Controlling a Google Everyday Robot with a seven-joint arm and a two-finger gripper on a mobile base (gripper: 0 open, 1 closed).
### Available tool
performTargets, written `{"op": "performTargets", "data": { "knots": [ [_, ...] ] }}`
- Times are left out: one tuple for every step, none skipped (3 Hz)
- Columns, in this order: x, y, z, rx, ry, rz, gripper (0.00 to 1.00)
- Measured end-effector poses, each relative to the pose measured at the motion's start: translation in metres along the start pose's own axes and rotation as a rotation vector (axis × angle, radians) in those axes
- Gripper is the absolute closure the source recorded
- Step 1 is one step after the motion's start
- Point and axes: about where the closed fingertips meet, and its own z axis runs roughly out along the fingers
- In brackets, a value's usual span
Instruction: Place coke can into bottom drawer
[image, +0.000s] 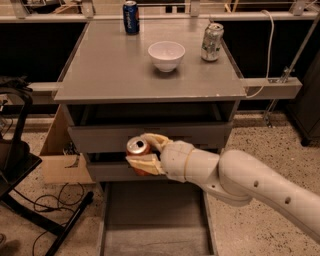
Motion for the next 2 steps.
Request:
{"op": "performTargets", "data": {
  "knots": [
    [0.062,-0.021,0.003,0.051,-0.032,0.029,1.00],
    [0.122,-0.032,0.006,0.078,-0.057,0.088,1.00]
  ]
}}
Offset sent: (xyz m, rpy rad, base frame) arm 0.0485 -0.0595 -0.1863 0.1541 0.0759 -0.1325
